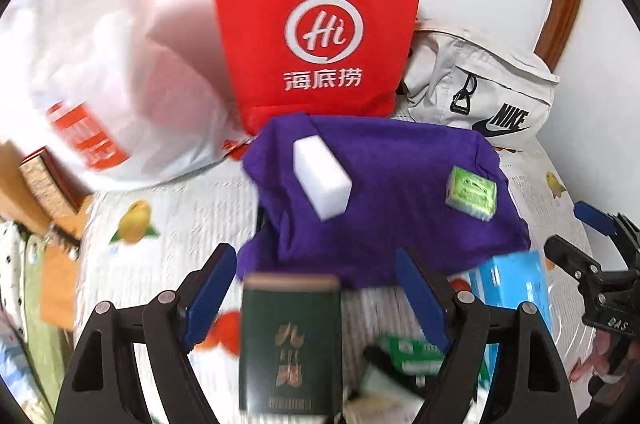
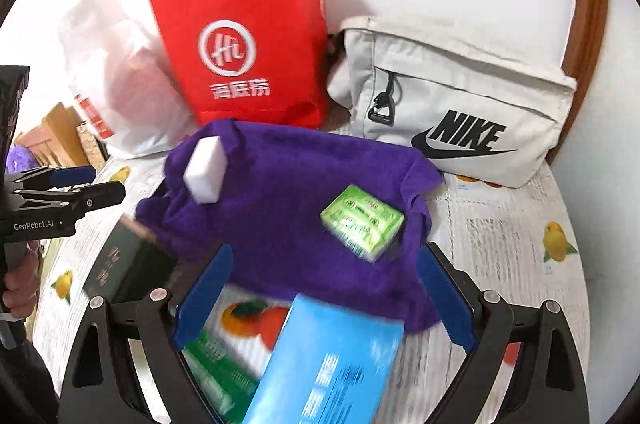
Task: Organize soft objects
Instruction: 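Reach the left gripper to the white mesh pouch and grasp it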
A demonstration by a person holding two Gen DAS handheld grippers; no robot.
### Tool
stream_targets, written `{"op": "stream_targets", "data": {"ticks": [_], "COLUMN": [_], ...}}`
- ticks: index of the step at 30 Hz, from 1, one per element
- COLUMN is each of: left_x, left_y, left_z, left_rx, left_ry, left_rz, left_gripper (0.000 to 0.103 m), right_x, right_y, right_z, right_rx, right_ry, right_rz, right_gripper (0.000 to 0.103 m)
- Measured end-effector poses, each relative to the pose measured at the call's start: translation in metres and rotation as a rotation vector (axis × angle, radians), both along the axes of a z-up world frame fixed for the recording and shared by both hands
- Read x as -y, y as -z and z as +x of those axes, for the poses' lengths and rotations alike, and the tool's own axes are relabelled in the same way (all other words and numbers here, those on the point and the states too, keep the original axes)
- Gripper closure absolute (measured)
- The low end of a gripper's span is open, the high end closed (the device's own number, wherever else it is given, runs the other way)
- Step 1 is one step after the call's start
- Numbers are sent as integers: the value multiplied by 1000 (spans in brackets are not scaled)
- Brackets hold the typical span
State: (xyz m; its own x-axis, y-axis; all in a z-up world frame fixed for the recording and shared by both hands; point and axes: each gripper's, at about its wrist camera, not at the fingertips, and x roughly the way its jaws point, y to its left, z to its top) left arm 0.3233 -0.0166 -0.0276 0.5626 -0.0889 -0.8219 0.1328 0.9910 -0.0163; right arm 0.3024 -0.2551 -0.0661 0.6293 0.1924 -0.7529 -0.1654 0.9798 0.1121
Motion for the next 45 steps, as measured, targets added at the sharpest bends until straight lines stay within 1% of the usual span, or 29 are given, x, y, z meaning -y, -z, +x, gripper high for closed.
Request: {"op": "stream_targets", "data": {"ticks": [3,6,9,11,17,20,26,28,30,33,37,39,41,42,44,45], "left_x": [-5,-7,-9,-8,3,15,33,33,33,40,49,51,50,47,35,29], "left_y": [-2,2,9,13,30,48,87,97,104,112,121,123,120,120,118,117], "left_z": [-27,-53,-77,-90,-127,-139,-136,-134,-131,-126,-119,-118,-121,-122,-124,-125], "left_rx": [-5,-10,-41,-42,-38,-46,-60,-71,-73,-75,-71,-57,-24,-20,-32,-39], "left_ry": [-14,-18,-15,-14,11,39,43,38,45,51,61,59,55,47,39,39], "left_rz": [-5,-37,-78,-86,-90,-73,-27,-41,-66,-53,-24,7,50,59,27,3], "left_gripper": [22,22,22,22,22,22,22,22,22,22,22,32,61,68,87,90], "right_x": [-6,-11,-17,-19,-16,-12,2,9,14,19,22,20,15,13,6,3], "right_y": [-8,-13,-16,-17,-7,2,27,32,36,41,52,56,58,58,58,58], "right_z": [-32,-61,-92,-107,-145,-160,-182,-191,-200,-207,-205,-202,-199,-199,-197,-196], "right_rx": [9,13,21,15,-14,-23,-64,-72,-66,-62,-81,-91,-93,-91,-82,-77], "right_ry": [-16,-36,-43,-45,-29,-5,32,36,39,45,48,37,24,18,-1,-12], "right_rz": [2,-4,-33,-37,34,42,34,37,28,21,68,82,84,85,95,103], "right_gripper": [10,10,10,10,10,10,10,10,10,10,10,10,10,10,10,10]}}
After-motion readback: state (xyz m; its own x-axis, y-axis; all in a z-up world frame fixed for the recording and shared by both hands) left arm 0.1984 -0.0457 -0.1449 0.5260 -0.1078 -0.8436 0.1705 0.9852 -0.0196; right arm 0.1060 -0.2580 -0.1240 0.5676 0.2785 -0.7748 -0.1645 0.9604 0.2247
